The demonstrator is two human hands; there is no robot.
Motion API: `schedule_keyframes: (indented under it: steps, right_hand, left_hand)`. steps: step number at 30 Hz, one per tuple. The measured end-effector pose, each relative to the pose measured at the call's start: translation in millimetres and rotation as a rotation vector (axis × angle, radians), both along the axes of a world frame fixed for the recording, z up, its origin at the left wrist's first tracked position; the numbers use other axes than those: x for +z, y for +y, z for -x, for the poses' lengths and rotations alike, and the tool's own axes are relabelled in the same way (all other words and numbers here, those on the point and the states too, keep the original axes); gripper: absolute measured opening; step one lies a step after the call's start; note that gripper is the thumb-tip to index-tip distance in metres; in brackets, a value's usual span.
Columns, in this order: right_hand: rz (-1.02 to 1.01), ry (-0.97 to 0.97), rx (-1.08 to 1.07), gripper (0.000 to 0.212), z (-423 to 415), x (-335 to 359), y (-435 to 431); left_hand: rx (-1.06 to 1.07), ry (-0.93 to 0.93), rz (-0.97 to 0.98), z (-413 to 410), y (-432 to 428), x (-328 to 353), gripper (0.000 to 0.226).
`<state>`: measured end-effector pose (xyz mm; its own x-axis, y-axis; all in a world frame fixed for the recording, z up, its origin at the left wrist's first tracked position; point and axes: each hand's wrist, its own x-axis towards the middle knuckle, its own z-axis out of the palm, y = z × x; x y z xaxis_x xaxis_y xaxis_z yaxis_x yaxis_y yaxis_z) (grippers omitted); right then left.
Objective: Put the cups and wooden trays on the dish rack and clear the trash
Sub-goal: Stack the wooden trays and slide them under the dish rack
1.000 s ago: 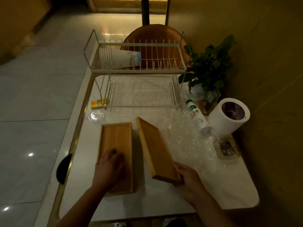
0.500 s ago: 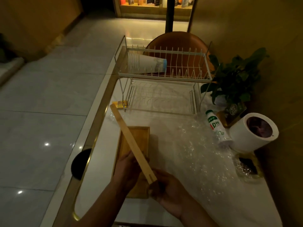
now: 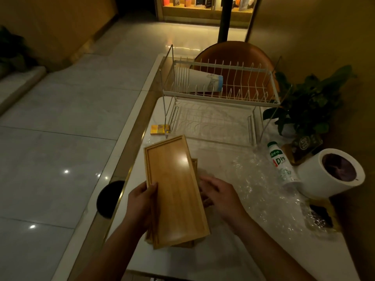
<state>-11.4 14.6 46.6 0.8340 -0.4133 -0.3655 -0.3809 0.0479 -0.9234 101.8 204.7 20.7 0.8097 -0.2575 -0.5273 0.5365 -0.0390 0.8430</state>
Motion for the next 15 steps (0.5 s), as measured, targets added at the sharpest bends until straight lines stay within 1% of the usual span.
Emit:
schedule_keyframes:
  steps: [2,5,8,11,15]
  right_hand:
    - [0.104,0.049,0.016,0.043,-3,-6,6]
    - [0.191,0.117,0.042,0.034,-6,-21,17]
    - [0.224,0.181,0.003,0.024,-5,-42,28]
    - [0.269,0.231,-0.056,0.024,-5,-57,29]
    - [0.362,0.258,-0.091,0.018,-16,-68,40]
  left_hand:
    - [-0.049,-0.060,-0.031,-3,4,4,0.019]
    - [-0.089,-0.134,-0.118,-8,5,6,0.029]
    - [-0.121,-0.201,-0.257,-16,6,0,0.034]
    - [-0.254,-0.313,-0.390,-20,6,-11,0.033]
    - [-0.391,-0.470,-0.618,-39,5,-36,0.036]
